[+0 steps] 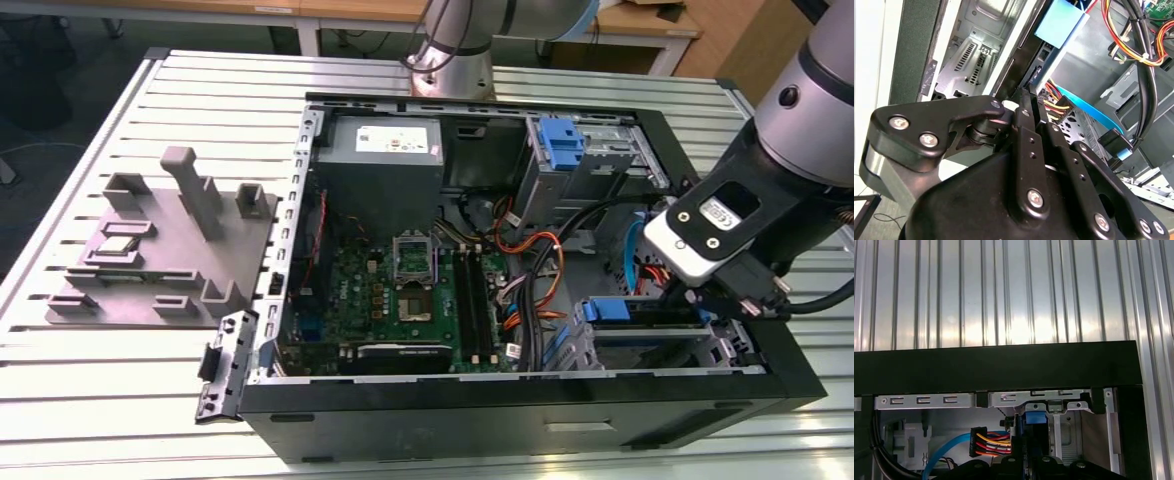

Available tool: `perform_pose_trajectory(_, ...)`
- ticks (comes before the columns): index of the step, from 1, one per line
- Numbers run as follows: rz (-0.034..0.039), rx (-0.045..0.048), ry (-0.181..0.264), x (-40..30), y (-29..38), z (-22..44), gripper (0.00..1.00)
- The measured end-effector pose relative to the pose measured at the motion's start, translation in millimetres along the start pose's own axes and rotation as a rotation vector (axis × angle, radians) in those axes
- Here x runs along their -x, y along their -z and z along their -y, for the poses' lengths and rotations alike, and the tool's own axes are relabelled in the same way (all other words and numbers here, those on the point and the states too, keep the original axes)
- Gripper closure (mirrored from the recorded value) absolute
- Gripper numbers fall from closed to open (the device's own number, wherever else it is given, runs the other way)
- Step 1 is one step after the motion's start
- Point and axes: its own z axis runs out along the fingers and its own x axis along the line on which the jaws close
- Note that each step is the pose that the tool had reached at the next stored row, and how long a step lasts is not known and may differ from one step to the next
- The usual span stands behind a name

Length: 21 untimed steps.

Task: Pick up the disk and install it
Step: 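Insert the first disk wire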

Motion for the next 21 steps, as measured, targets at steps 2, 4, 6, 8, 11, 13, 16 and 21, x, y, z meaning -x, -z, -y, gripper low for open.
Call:
perform_pose_trajectory(2, 0.0002, 0.0, 0.0, 0.3, 0.1, -0.1, 0.83)
perform_pose_trajectory(4, 0.0, 0.0, 0.0, 0.8, 0.0, -0.3, 0.83)
perform_pose_trajectory(6, 0.0002, 0.0, 0.0, 1.1, 0.1, -0.5, 0.83)
perform_pose_trajectory(8, 0.0001, 0.0, 0.0, 1.3, 0.0, -0.6, 0.83)
perform_pose_trajectory(11, -0.0006, 0.0, 0.0, 1.5, -0.3, -0.6, 0.83)
perform_pose_trajectory(13, -0.0018, -0.0001, -0.001, 1.8, -0.5, -0.6, 0.83)
perform_pose_trajectory(16, -0.006, -0.0003, -0.001, 2.3, -1.3, -0.6, 0.83)
perform_pose_trajectory(21, -0.0104, -0.0007, -0.001, 3.3, -2.4, -0.5, 0.83)
